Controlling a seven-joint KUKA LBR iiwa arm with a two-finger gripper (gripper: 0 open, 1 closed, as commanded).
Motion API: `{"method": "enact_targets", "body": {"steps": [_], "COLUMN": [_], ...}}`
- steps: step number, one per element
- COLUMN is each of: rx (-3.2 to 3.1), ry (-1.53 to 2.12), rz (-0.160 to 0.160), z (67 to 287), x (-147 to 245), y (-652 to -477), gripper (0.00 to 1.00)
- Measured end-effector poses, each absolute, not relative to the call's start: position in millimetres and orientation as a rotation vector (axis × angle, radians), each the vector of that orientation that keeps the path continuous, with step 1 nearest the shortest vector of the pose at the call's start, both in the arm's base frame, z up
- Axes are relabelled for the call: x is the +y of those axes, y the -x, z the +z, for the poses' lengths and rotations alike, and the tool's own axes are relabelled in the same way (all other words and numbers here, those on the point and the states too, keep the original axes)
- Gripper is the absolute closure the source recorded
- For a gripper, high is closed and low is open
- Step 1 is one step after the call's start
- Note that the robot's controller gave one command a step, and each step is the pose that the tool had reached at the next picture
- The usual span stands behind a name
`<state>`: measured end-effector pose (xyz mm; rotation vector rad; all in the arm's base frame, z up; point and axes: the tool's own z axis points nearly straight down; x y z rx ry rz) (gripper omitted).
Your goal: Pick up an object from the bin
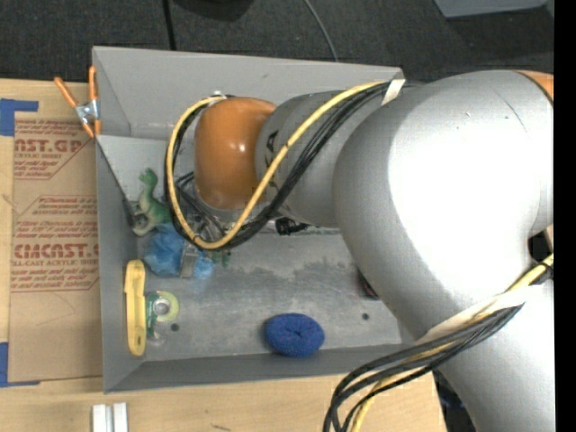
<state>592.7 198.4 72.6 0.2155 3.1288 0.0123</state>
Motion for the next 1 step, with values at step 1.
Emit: {"method": "enact_targets", "body": {"steps": [1], "rx": [3.129], "ry": [-0.216], "rz": [0.013], "z": [72.5], "x": [198.3], "y": [-592.8], "gripper": [1.00]}}
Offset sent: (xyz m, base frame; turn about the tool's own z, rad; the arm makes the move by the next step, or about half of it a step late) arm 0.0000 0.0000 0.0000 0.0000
